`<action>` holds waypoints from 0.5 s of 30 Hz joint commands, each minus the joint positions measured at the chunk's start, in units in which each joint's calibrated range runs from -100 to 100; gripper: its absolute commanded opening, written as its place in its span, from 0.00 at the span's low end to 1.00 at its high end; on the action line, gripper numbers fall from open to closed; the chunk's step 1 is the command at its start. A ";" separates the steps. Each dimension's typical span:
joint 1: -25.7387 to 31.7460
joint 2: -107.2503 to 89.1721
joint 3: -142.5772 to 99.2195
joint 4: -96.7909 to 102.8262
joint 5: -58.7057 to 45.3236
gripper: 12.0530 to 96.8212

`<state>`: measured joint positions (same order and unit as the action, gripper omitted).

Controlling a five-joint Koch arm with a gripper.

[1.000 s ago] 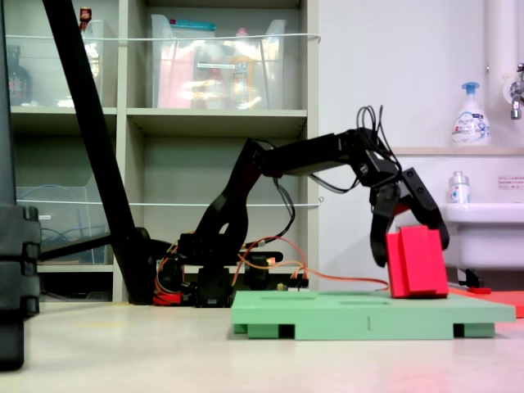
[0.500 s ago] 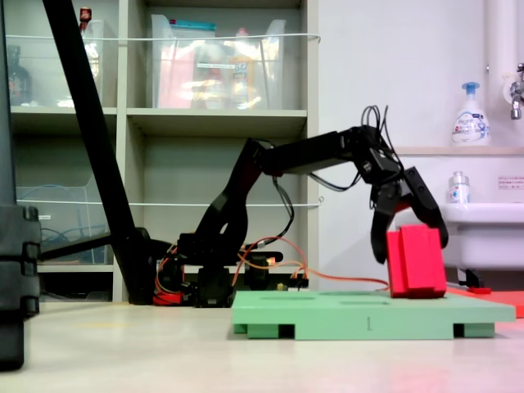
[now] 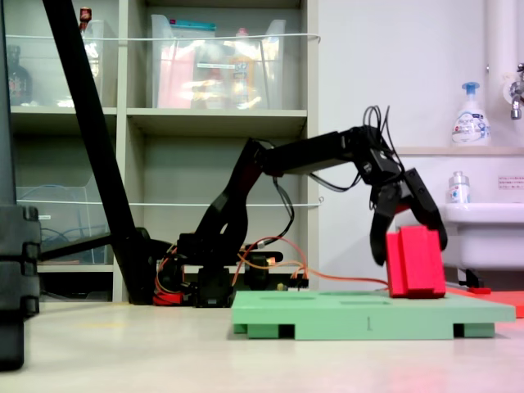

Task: Put the cross columnar block into the corresponding hole

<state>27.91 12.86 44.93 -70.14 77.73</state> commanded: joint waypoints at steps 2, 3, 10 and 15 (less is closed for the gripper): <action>-0.15 1.11 4.12 0.57 0.39 0.41; -0.24 1.67 4.22 0.86 0.39 0.41; -0.44 4.04 4.32 2.59 0.39 0.41; -0.73 5.30 4.92 3.75 0.39 0.41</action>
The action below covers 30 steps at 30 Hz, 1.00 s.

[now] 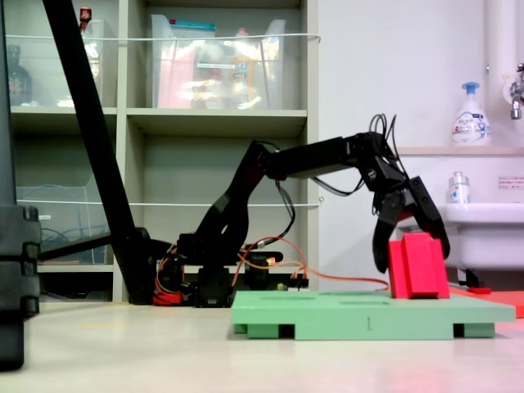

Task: Put the cross columnar block into the corresponding hole

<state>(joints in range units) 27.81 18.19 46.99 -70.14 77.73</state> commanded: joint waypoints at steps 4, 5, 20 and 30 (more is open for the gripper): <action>-0.63 0.24 2.86 3.75 0.44 0.41; -0.63 0.24 3.26 3.84 0.39 0.41; -2.69 4.71 5.85 3.84 0.39 0.41; -3.08 9.46 8.35 3.84 0.39 0.41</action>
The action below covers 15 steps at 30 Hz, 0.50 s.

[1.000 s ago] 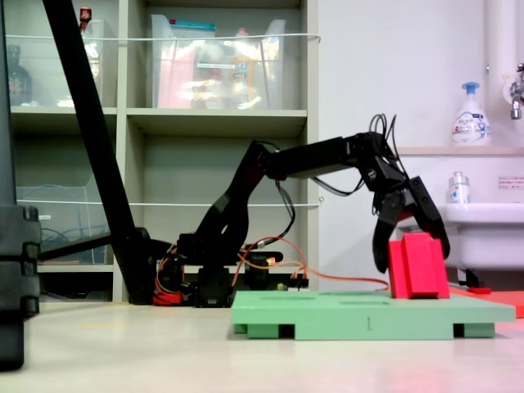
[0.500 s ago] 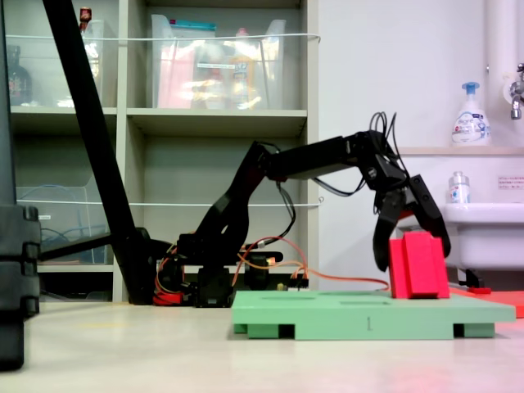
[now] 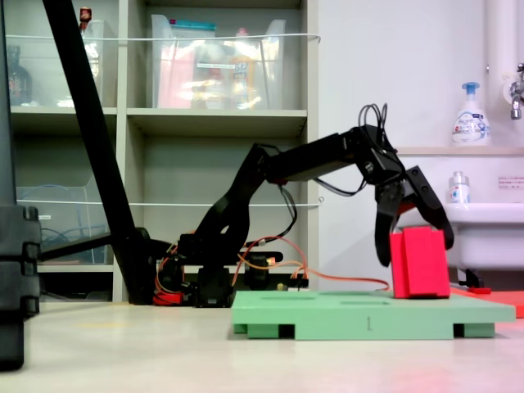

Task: Put the cross columnar block into the corresponding hole

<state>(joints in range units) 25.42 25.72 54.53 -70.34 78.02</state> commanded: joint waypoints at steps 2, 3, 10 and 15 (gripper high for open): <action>-0.34 1.94 0.80 3.85 0.10 0.42; -0.10 1.38 0.80 3.46 0.10 0.42; 0.98 -6.72 0.80 0.19 0.24 0.42; 1.32 -12.59 0.90 -5.49 0.29 0.42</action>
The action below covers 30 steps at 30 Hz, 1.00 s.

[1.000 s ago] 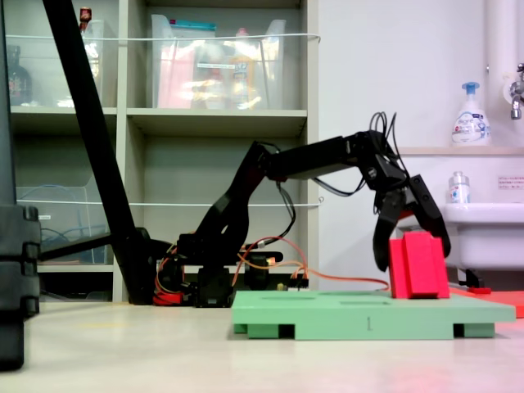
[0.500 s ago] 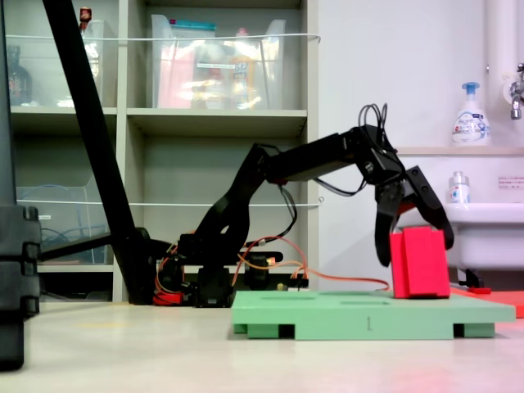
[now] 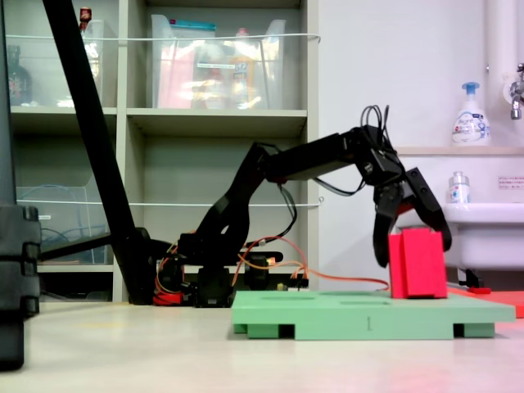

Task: Put the cross columnar block into the corresponding hole

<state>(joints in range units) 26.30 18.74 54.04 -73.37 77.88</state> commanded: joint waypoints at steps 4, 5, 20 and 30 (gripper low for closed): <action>0.49 -8.41 1.39 -4.77 0.49 0.41; 0.49 -8.55 1.39 -4.77 0.44 0.41; 0.59 -0.31 2.69 0.14 0.39 0.41; 1.17 7.79 7.37 1.30 0.34 0.41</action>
<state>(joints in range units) 26.84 25.72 61.00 -75.62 77.88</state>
